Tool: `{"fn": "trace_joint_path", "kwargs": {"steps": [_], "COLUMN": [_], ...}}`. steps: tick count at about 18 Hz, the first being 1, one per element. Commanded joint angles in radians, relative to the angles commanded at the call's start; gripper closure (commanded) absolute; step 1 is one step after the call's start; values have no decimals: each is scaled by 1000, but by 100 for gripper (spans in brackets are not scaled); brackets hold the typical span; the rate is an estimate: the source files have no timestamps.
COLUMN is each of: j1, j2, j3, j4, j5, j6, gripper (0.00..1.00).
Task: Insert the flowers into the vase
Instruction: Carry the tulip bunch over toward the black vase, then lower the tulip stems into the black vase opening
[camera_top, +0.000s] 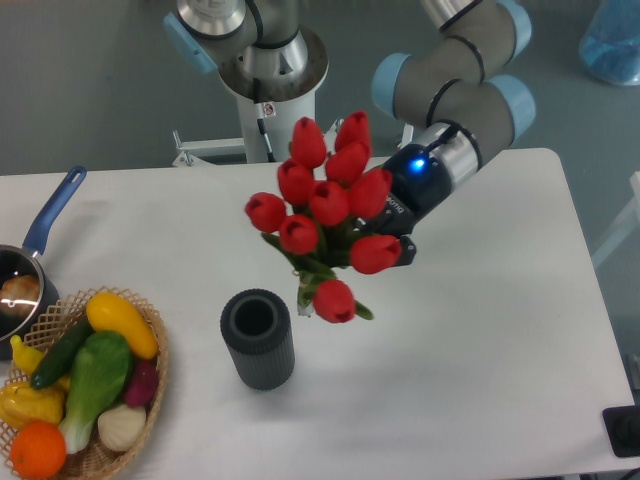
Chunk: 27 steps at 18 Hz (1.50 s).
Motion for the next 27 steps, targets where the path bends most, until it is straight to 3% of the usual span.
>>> {"fn": "trace_joint_path", "kwargs": {"steps": [17, 27], "j1": [-41, -46], "j2": [8, -3], "j3": [-121, -135], "j4": [0, -2], "j5": [-72, -72], "j6": [150, 156], "gripper": [80, 80]}}
